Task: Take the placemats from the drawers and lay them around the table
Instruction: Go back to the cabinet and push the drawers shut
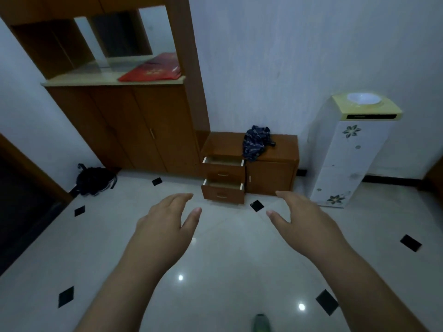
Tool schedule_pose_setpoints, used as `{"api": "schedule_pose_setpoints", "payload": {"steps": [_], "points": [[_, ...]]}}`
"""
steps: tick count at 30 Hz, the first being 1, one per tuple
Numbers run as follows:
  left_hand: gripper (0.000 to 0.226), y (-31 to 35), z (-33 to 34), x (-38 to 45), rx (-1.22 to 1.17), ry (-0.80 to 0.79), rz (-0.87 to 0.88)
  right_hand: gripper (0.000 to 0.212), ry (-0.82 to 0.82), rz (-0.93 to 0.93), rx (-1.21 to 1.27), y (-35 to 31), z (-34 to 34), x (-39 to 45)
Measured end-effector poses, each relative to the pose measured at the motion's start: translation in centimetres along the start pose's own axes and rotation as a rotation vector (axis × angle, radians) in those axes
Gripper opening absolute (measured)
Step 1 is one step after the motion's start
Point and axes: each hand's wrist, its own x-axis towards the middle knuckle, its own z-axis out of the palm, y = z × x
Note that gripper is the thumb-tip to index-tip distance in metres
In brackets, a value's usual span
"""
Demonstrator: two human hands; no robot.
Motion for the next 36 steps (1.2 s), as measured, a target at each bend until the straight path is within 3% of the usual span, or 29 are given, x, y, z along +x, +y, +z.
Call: {"api": "schedule_pose_setpoints", "payload": {"steps": [10,17,28,36], "points": [[0.053,0.1,0.4,21.0,-0.029,0.014,-0.039,0.057,-0.030,-0.083,0.026,-3.3,-0.3,23.3],[0.052,-2.3,2.5,36.3,-0.028,-0.040,0.058,0.057,-0.022,0.001,-0.014,-4.3,3.4,35.6],[0.045,-9.6,10.3,66.0,-0.077,-0.290,0.307,0.052,-0.022,0.289,0.137,-7.6,17.9,56.7],[0.046,-12.1,21.3,79.8,-0.216,-0.351,0.210,0.037,0.012,0.303,0.168,-3.4,28.6,68.9]]}}
